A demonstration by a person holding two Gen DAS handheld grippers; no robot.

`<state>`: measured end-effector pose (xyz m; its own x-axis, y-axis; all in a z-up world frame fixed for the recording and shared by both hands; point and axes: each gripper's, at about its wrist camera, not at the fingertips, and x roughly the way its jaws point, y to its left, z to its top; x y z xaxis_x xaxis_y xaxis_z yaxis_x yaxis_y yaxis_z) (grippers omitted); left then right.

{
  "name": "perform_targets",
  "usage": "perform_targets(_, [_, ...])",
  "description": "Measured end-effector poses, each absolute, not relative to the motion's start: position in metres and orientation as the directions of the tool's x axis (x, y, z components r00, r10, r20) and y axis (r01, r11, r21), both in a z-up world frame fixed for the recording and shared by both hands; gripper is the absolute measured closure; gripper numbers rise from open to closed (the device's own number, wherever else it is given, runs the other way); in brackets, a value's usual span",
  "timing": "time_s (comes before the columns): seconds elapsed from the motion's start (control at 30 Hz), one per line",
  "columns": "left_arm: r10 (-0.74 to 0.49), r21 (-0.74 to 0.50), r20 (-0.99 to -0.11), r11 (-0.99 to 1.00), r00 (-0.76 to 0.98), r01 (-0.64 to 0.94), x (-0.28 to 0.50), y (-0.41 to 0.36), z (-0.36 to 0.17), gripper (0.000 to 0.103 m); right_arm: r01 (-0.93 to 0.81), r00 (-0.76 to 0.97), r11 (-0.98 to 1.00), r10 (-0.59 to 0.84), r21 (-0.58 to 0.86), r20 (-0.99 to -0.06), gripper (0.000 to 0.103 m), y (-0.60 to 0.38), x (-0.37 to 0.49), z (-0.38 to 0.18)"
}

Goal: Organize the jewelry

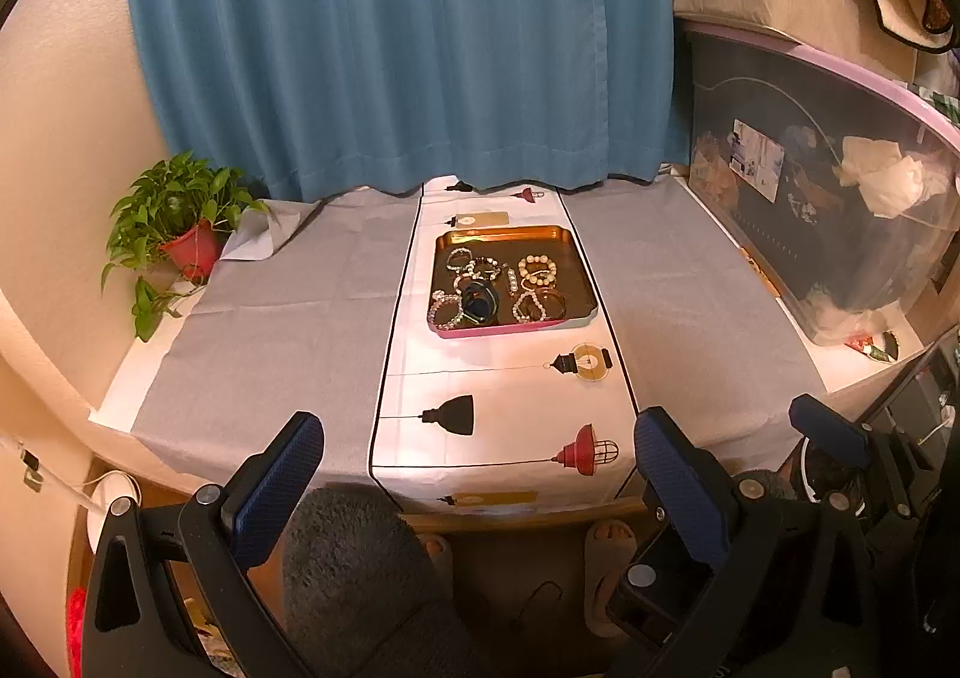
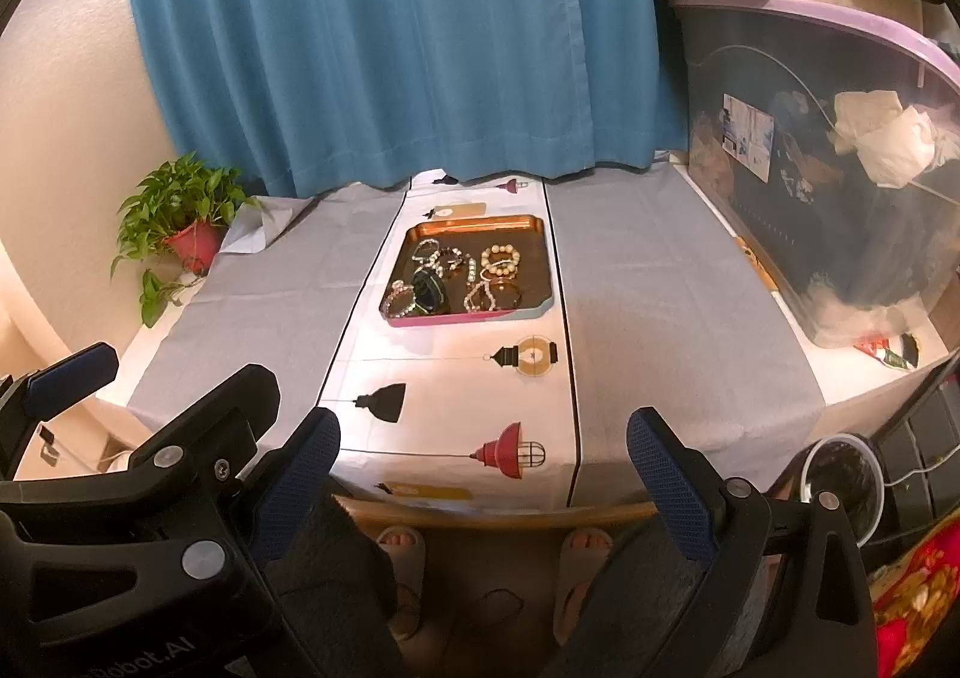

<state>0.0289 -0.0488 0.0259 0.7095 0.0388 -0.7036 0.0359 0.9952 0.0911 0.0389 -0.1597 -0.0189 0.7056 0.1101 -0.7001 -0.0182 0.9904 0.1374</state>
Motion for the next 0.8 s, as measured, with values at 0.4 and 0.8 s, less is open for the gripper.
perform_targets(0.4, [0.042, 0.096, -0.703, 0.995, 0.710, 0.036, 0.0262, -0.0454, 0.0265, 0.000, -0.018, 0.705, 0.990, 0.111, 0.139, -0.700, 0.007, -0.1597, 0.0389, -0.0182])
perform_targets(0.8, [0.042, 0.095, -0.703, 0.995, 0.710, 0.035, 0.0237, -0.0425, 0.0258, 0.000, -0.020, 0.705, 0.990, 0.113, 0.140, -0.700, 0.007, -0.1617, 0.0398, -0.0185])
